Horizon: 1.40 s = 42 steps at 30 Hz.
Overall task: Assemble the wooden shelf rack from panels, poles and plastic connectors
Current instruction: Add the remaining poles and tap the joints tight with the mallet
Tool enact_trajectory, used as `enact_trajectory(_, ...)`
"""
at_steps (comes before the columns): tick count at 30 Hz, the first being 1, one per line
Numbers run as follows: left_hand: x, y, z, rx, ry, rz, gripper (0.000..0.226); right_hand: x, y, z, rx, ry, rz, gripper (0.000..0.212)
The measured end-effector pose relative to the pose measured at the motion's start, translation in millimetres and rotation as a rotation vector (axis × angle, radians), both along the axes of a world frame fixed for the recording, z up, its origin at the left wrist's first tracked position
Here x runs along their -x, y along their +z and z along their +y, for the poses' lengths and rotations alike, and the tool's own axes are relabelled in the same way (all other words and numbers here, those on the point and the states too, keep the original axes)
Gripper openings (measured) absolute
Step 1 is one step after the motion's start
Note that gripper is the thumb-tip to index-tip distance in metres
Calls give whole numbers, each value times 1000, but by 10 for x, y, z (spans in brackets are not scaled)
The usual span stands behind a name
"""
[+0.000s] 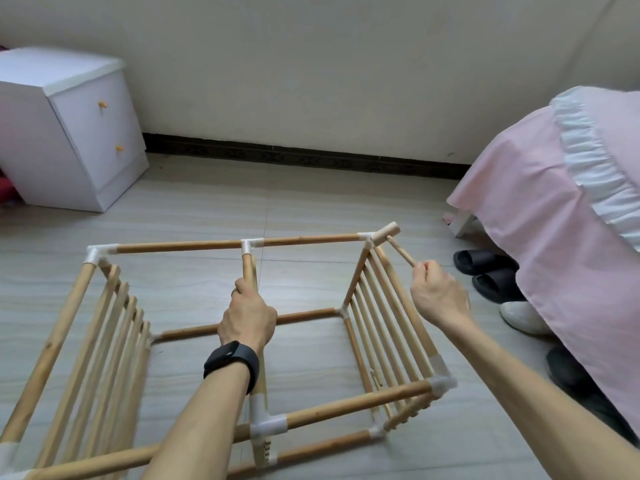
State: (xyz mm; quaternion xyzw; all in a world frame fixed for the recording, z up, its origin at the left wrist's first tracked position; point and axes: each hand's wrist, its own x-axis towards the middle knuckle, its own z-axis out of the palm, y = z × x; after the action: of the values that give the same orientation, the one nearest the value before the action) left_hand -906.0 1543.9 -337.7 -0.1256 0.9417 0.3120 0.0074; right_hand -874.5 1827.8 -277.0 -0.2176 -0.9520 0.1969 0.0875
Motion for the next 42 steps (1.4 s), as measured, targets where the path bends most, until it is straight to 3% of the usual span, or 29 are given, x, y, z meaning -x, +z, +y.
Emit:
enact_trajectory(4,13,-14,-3,-5,-2,9,20,246,61,10,-157,13,46,34)
enact_trajectory(7,15,-11,-1,-11,-7,0,20,365,70,-18,-108,24,373,28)
enact_trajectory(9,16,8,-1,-19,-10,-11,22,390,2,-25,-120,43,458,27)
enact_trajectory(12,5,30,1,-29,-8,-20,24,443,-177,64,-97,89,113,31)
enact_trajectory(13,-1,32,1,-29,-9,-23,25,456,-198,89,-55,72,106,31)
enact_trajectory(16,5,37,-2,-22,-10,-28,27,447,-219,96,-20,17,432,24)
enact_trajectory(17,9,40,-2,-22,-9,-29,27,455,-213,94,-40,26,436,24)
enact_trajectory(20,1,44,-3,-30,-9,-29,27,463,-265,109,-123,24,155,27)
enact_trajectory(24,0,41,-3,-32,-14,-23,27,435,-259,83,-9,-4,379,29)
enact_trajectory(27,1,44,-2,-29,-10,-28,27,449,-285,100,-69,-5,97,33)
enact_trajectory(31,5,40,3,-27,-7,-20,27,399,-269,90,12,-20,391,30)
enact_trajectory(33,8,36,4,-23,-8,-18,27,391,-278,102,-43,-8,173,34)
enact_trajectory(35,3,28,2,-23,-6,-17,28,367,-290,145,55,-39,8,36)
enact_trajectory(39,22,8,4,16,1,-7,27,212,-345,110,415,-121,53,35)
enact_trajectory(42,36,-11,14,62,28,-15,27,18,-443,93,486,-150,2,34)
